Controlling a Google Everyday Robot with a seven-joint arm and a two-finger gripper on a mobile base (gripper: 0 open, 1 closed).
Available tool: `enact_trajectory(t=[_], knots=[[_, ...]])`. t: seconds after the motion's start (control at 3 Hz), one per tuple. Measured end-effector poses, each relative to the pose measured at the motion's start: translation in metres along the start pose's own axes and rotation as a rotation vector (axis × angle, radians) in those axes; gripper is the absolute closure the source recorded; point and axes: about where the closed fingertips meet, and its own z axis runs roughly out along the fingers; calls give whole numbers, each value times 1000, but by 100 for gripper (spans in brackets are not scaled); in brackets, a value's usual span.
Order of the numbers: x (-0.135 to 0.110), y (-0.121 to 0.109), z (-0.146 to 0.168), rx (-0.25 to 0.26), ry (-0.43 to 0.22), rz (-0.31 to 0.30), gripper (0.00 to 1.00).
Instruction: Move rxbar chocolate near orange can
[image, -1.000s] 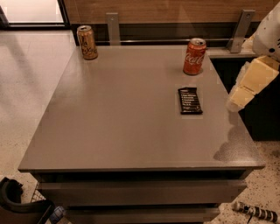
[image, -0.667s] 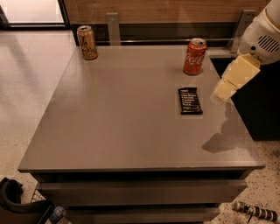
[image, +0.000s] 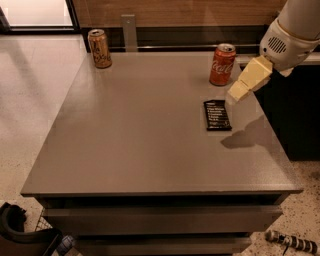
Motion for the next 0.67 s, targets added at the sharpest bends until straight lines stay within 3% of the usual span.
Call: enact_trajectory(t=[0.67], knots=[[-8, -28, 22, 1, 47, 165, 0]])
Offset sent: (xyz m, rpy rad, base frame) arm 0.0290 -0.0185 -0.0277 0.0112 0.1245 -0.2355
